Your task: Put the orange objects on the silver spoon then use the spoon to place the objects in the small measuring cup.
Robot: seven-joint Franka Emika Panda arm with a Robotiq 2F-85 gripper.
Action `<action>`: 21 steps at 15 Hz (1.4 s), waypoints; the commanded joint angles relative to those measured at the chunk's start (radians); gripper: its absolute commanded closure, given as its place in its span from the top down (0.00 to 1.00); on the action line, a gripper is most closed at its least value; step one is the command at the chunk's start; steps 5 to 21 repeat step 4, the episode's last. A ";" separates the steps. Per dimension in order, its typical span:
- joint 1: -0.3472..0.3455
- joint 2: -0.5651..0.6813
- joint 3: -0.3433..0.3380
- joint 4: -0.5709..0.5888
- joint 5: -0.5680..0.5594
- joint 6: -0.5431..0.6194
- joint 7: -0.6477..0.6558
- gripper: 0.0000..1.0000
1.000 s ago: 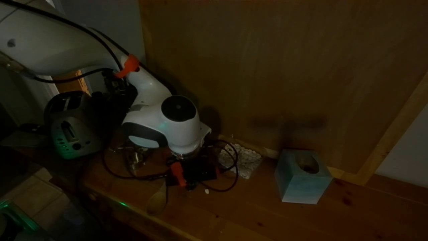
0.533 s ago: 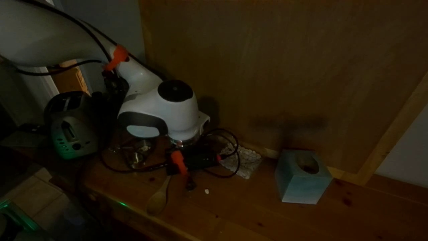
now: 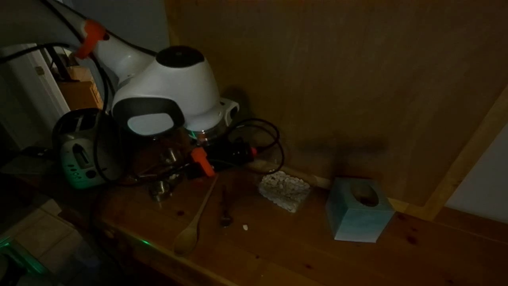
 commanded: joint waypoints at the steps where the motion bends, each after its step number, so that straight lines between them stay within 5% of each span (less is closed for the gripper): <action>1: 0.027 -0.023 -0.023 -0.014 -0.026 -0.008 0.021 1.00; 21: 0.033 -0.054 -0.027 -0.040 -0.042 -0.009 0.032 1.00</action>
